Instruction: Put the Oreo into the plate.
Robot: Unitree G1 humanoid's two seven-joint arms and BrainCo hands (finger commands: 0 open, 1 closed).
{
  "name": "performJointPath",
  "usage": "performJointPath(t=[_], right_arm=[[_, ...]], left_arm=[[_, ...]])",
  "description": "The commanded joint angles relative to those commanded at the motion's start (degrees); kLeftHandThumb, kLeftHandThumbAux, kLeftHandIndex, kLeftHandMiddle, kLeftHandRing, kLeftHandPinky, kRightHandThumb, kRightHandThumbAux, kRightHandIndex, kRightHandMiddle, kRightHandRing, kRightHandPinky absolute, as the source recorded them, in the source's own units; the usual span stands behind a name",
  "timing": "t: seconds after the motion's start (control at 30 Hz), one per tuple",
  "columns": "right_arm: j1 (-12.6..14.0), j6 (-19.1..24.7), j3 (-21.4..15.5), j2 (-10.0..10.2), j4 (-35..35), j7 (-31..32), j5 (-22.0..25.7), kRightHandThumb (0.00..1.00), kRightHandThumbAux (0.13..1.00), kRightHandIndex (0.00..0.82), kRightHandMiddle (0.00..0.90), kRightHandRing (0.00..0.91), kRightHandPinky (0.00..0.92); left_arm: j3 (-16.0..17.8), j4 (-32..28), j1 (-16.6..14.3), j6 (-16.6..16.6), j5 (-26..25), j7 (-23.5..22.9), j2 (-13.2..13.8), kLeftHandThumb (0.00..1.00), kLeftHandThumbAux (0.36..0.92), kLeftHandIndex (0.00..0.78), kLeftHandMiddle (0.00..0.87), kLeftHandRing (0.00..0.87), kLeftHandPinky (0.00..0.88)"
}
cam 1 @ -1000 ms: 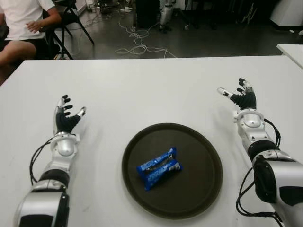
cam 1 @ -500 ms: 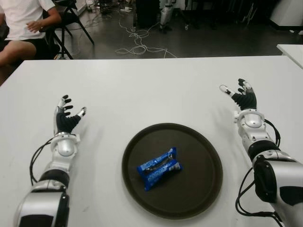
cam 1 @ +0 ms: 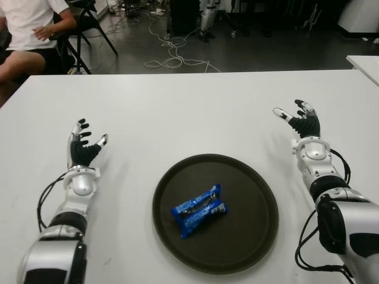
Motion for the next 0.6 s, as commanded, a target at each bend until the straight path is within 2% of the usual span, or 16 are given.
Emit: performJointPath(t=[0.37,0.6], right_arm=[[0.08,-0.28,0.65,0.34,-0.17,-0.6,-1.23,0.0,0.653,0.148,0.083,0.039,0.0],[2.45,-3.59,1.3,0.41,-1.17,-1.66,-2.07,0.0,0.645,0.185,0.086,0.032,0.0]], left_arm=[[0.22,-0.09,-0.13,0.6,-0.19,-0.32,-0.19,0.214,0.714,0.097,0.18,0.191,0.198],[0.73,-0.05,-0.35,0.59,-0.9,-0.68,-0.5,0.219,0.714,0.103,0.184,0.206,0.238]])
